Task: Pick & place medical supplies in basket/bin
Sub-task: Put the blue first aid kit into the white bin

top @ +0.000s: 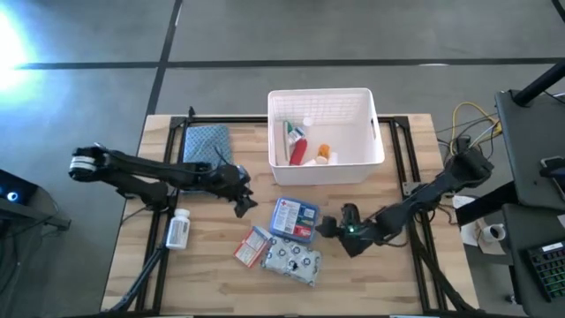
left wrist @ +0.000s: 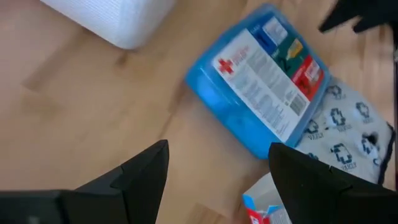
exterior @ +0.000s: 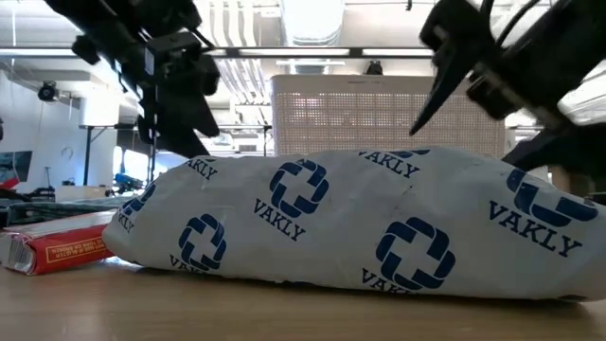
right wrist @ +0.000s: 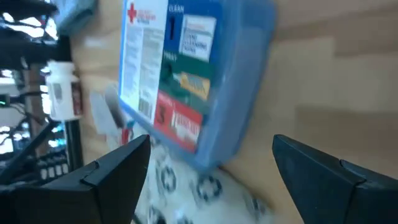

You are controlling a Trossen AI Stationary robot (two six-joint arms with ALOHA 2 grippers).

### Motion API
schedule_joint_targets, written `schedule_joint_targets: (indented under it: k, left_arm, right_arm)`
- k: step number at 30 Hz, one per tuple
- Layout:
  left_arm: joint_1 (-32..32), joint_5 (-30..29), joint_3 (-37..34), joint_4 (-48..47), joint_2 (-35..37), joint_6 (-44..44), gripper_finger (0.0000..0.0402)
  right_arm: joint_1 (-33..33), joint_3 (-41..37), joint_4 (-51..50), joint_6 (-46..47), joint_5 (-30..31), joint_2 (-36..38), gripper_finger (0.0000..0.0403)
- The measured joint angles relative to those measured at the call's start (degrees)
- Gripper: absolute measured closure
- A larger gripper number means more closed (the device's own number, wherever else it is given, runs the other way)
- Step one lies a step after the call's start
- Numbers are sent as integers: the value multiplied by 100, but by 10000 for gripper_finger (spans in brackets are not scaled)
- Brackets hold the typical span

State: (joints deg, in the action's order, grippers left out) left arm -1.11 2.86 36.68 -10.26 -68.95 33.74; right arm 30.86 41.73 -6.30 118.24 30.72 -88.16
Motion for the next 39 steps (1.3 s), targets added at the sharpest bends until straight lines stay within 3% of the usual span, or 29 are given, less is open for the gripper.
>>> schedule_joint_targets:
  k: [13, 19, 26, 39]
  left_arm:
    - [83, 40, 1021, 120, -1883, -179, 147]
    - [121, 599, 1326, 136, -2534, -164, 146]
    - [209, 640, 1422, 173, -2676, -167, 147]
    - [212, 589, 1327, 236, -2795, -164, 146]
  right_arm:
    - [-270, -304, 324, 312, 85, -689, 76]
    - [-380, -424, 897, 112, 108, -750, 76]
    - [-639, -324, 1057, 0, 59, -944, 76]
    - [-971, -159, 1184, -1047, -145, -1174, 76]
